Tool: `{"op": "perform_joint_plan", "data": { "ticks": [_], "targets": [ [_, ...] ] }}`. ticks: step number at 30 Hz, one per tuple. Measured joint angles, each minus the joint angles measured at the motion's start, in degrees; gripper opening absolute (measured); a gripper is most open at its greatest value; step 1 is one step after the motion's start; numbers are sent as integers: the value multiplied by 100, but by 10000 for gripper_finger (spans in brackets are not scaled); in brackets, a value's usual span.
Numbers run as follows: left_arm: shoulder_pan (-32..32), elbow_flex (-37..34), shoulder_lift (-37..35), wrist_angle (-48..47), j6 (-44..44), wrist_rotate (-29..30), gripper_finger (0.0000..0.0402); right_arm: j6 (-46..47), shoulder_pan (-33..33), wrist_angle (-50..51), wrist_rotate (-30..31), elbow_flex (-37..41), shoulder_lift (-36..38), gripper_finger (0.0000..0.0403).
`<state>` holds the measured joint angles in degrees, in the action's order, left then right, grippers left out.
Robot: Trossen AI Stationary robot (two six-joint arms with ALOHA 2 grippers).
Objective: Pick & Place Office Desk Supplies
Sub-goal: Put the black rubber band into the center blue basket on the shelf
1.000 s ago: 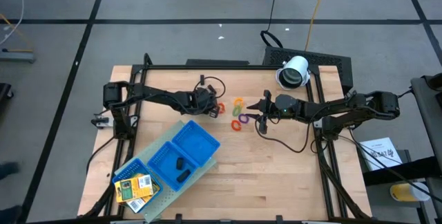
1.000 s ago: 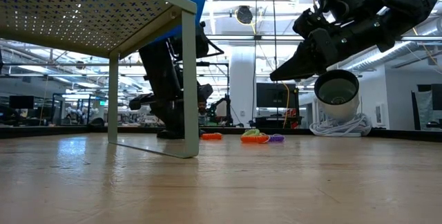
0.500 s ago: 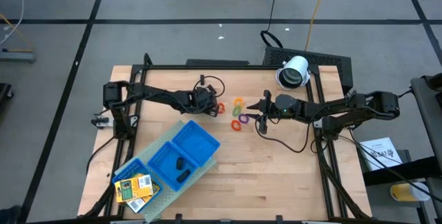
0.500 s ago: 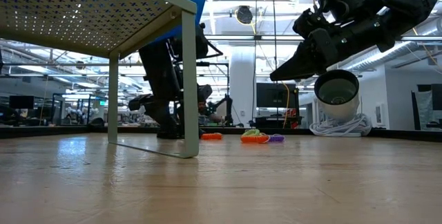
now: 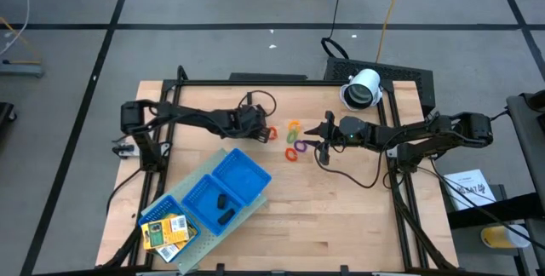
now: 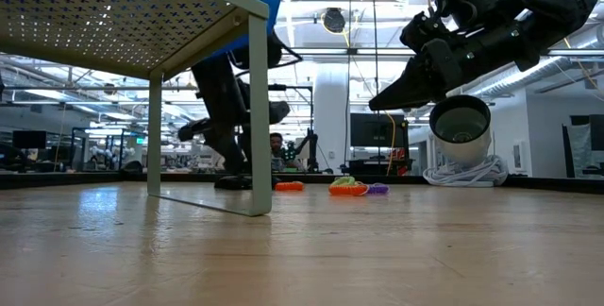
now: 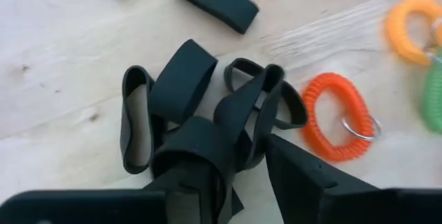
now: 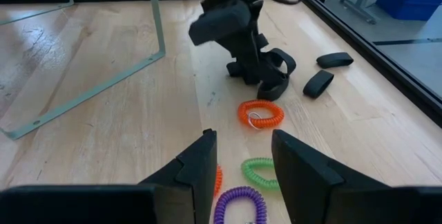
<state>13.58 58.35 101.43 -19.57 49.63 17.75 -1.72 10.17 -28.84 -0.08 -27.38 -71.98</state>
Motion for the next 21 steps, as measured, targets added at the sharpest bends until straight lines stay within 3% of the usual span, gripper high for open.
{"op": "perform_joint_plan", "data": {
  "ticks": [21],
  "targets": [
    [0,0,-40,6,-87,70,120,0,-2,0,0,1,1,128]
  ]
}}
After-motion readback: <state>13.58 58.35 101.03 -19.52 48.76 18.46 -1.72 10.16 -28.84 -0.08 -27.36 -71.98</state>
